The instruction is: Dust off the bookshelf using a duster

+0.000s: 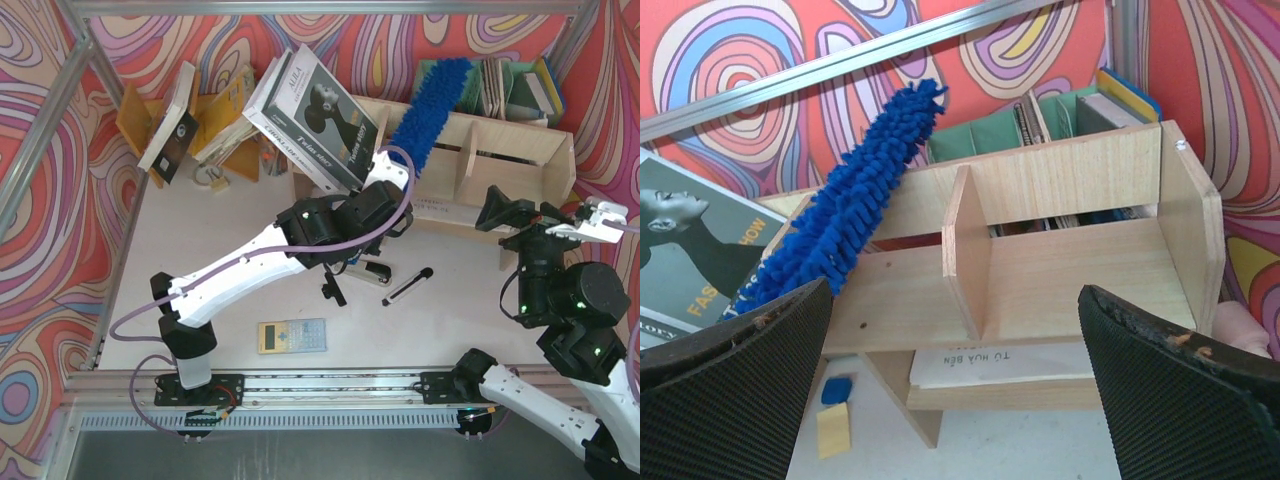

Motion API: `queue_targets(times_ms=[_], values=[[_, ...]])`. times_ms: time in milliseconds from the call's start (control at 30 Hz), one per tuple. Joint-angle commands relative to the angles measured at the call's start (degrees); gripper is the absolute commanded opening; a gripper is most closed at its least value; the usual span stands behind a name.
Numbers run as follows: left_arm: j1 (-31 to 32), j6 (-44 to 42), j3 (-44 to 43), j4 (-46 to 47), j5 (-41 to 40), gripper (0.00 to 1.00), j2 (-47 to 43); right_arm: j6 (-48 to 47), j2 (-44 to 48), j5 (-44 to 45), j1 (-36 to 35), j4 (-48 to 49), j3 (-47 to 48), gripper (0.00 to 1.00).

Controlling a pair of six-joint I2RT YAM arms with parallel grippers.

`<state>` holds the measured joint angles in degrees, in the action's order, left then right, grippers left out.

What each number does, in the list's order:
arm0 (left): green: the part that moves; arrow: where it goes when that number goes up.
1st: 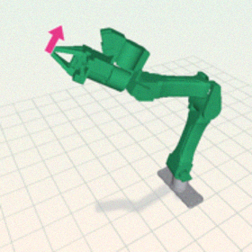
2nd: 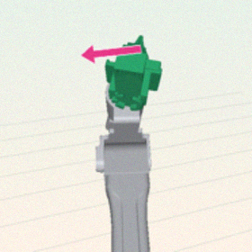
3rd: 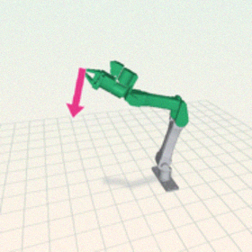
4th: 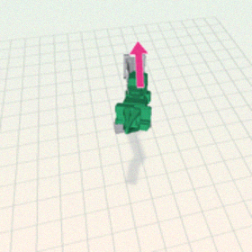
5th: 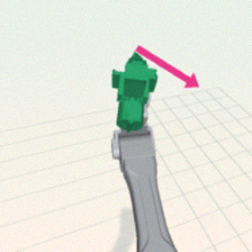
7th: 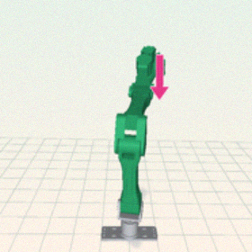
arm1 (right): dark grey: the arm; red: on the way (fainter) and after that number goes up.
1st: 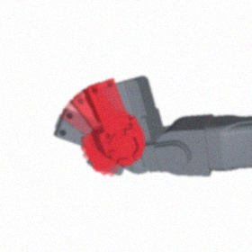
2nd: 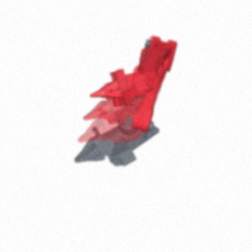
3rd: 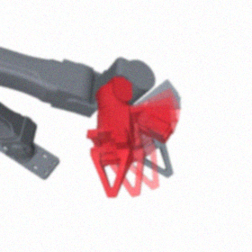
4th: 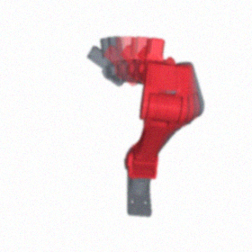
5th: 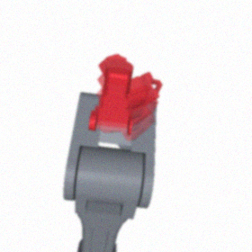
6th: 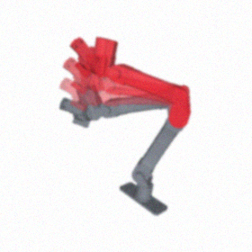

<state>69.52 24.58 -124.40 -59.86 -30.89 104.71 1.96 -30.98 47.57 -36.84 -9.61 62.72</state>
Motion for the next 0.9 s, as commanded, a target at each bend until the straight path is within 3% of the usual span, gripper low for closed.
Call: queue_targets(times_ms=[0, 367, 600, 867], values=[[2.23, -3.59, -1.37, 4.03, 5.61, 0.00, -0.54, -3.33, 0.57, 1.36, -0.07, 2.64, 1.93, 0.99], [8.29, -11.17, 0.15, 8.12, 7.62, 0.00, -1.36, -5.33, 0.57, 1.80, -0.07, 4.30, 3.52, 0.99], [10.75, -14.51, 7.27, 13.10, 9.16, 0.00, -5.99, -5.30, 1.06, 2.09, -0.07, 4.86, 3.70, 0.99], [9.14, -13.15, 8.65, 14.24, 0.48, 0.00, -8.13, -3.58, 1.45, 2.00, -0.08, 3.73, 3.97, 0.99]])
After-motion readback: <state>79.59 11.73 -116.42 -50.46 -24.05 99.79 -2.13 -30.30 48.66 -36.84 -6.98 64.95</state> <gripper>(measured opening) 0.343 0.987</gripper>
